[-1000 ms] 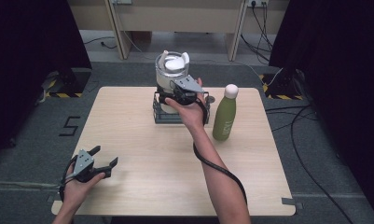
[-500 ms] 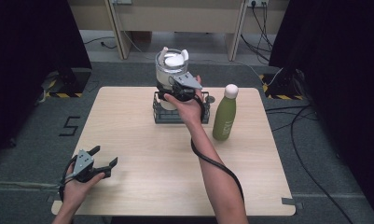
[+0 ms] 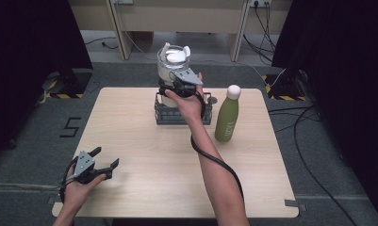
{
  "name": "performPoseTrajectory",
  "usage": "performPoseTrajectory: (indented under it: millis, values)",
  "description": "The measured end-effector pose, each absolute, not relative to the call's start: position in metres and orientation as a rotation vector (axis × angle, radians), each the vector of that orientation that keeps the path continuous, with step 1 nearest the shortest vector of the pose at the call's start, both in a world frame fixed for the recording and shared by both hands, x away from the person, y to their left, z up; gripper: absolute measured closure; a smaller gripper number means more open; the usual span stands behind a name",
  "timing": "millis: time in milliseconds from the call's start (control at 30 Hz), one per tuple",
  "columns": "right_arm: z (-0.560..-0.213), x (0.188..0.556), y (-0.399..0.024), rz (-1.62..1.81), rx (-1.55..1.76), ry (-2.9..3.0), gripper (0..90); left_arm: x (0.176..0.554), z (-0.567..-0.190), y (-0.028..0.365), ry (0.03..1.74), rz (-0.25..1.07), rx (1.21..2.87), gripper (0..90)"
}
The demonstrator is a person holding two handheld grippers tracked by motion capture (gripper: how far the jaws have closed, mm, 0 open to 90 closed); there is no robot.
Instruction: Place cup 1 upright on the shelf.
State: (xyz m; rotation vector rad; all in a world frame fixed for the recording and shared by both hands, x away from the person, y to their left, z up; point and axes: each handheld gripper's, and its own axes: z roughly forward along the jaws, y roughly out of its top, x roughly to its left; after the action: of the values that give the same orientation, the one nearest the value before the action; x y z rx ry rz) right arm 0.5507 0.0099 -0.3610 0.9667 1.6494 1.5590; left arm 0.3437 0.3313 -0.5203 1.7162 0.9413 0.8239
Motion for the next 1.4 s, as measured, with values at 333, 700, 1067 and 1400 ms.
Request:
performPoseTrajectory:
  millis: [333,700,1067,1400]
  values:
    - [-0.365,0.563,0.012,1.542,1.009,1.642,10.3,0.343,-0.52,0.331,0.937,0.824,1.716,13.4]
    - [-0.367,0.573,0.018,1.519,1.02,1.648,10.3,0.344,-0.52,0.33,0.93,0.825,1.722,13.3]
    - [-0.374,0.58,0.023,1.498,1.033,1.66,10.3,0.344,-0.52,0.33,0.928,0.821,1.722,13.3]
    - [-0.379,0.584,0.027,1.491,1.044,1.669,10.3,0.344,-0.519,0.329,0.925,0.82,1.724,13.3]
